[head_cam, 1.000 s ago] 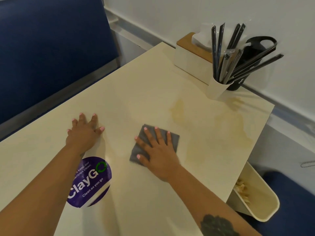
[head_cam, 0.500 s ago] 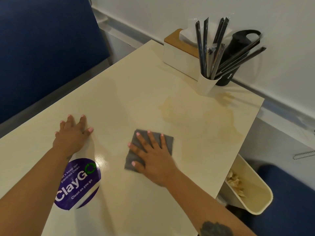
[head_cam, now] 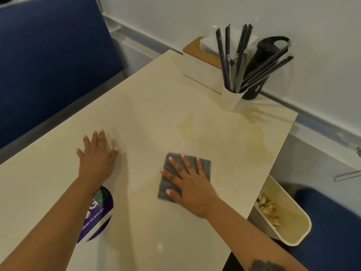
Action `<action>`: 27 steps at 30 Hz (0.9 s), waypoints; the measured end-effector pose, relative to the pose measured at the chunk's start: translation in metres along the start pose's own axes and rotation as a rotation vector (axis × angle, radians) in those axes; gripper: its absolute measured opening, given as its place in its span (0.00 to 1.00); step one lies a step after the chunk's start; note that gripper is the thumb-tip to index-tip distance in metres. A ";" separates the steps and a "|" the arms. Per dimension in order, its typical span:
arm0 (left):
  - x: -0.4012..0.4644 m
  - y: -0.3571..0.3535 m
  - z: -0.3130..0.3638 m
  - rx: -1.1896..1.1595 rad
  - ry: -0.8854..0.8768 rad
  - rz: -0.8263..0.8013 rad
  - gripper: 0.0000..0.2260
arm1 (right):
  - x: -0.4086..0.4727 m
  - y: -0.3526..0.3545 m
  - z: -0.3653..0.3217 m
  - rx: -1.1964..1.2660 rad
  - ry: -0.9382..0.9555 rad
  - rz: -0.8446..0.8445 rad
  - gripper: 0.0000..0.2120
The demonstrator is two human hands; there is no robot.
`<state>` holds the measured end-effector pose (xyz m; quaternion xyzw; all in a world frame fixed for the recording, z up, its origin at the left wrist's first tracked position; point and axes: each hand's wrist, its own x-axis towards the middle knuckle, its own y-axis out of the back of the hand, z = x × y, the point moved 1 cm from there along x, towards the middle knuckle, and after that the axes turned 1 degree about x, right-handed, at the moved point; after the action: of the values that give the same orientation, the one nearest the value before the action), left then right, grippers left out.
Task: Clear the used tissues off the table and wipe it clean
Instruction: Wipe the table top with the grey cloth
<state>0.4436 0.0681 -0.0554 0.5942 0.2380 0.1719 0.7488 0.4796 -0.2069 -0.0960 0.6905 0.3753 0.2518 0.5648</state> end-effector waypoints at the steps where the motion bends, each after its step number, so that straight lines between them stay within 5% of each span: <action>1: -0.005 -0.002 0.008 -0.015 -0.040 0.007 0.30 | -0.011 -0.001 0.006 -0.007 0.006 -0.001 0.27; 12: -0.039 -0.020 0.093 -0.238 -0.465 0.020 0.26 | -0.011 0.030 0.049 0.131 -0.087 -0.032 0.29; 15: -0.046 -0.029 0.124 -0.201 -0.770 0.021 0.25 | -0.043 0.035 0.058 0.349 -0.280 0.218 0.26; 19: -0.055 -0.053 0.163 0.016 -1.064 -0.110 0.26 | -0.079 0.034 0.073 0.325 -0.638 0.662 0.14; 27: -0.047 -0.086 0.188 0.240 -1.104 -0.131 0.27 | -0.093 0.010 0.087 0.254 -0.962 0.691 0.22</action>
<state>0.5079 -0.1293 -0.0981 0.6609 -0.1345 -0.2391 0.6985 0.4939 -0.3340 -0.0995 0.8708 -0.1409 0.0335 0.4698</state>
